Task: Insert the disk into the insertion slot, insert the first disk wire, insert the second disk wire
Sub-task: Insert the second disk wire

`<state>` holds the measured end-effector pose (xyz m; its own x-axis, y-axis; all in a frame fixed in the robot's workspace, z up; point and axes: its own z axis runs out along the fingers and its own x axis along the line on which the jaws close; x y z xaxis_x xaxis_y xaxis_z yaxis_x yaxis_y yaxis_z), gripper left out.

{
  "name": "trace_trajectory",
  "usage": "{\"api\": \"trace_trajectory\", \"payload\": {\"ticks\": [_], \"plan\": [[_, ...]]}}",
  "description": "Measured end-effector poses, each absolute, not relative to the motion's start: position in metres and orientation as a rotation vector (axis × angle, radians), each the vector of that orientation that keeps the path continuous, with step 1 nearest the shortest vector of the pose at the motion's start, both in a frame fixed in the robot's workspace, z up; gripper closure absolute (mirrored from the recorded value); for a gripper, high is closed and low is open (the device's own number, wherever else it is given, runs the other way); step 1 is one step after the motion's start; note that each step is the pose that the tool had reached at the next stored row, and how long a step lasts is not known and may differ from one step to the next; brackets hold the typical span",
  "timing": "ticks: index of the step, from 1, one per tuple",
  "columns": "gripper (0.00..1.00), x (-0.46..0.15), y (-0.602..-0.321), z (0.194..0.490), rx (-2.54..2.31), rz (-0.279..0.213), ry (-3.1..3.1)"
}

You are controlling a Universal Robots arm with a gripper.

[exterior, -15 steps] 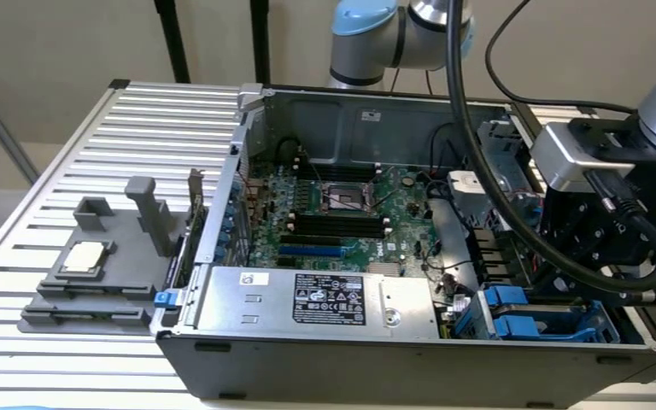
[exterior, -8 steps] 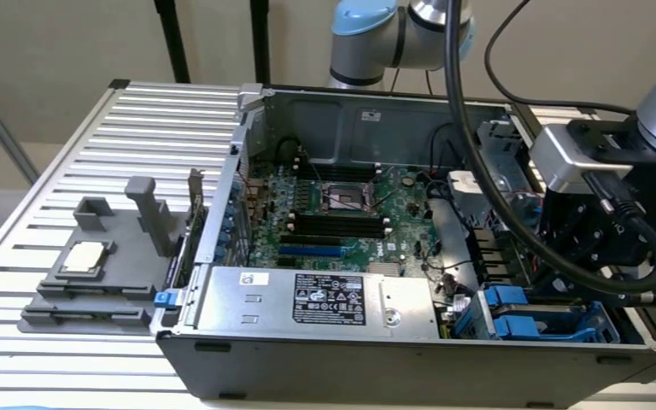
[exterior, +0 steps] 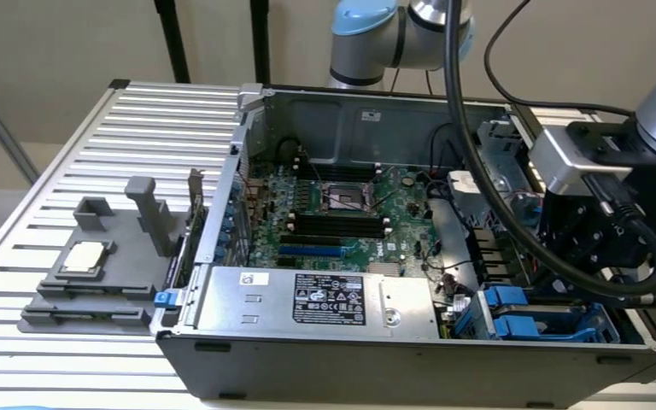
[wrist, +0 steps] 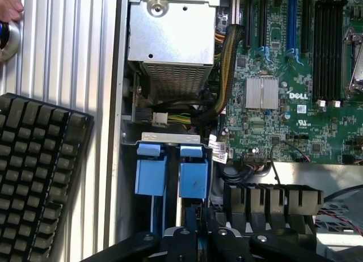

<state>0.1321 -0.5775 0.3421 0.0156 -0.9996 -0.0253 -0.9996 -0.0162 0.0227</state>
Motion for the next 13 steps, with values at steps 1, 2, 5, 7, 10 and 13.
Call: {"api": "trace_trajectory", "payload": {"ticks": [1,2,5,7,10,13], "plan": [[0.84,0.1321,-0.5778,0.3421,-2.238,0.053,2.202],[0.84,0.1321,-0.5779,0.3421,-2.238,0.053,2.202],[0.84,0.1321,-0.5781,0.3425,-2.238,0.053,2.202],[0.84,0.1321,-0.5782,0.3425,-2.238,0.053,2.202],[0.84,0.1321,-0.5782,0.3426,-2.238,0.053,2.202],[0.84,0.1321,-0.5773,0.3427,-2.239,0.052,2.202]]}}
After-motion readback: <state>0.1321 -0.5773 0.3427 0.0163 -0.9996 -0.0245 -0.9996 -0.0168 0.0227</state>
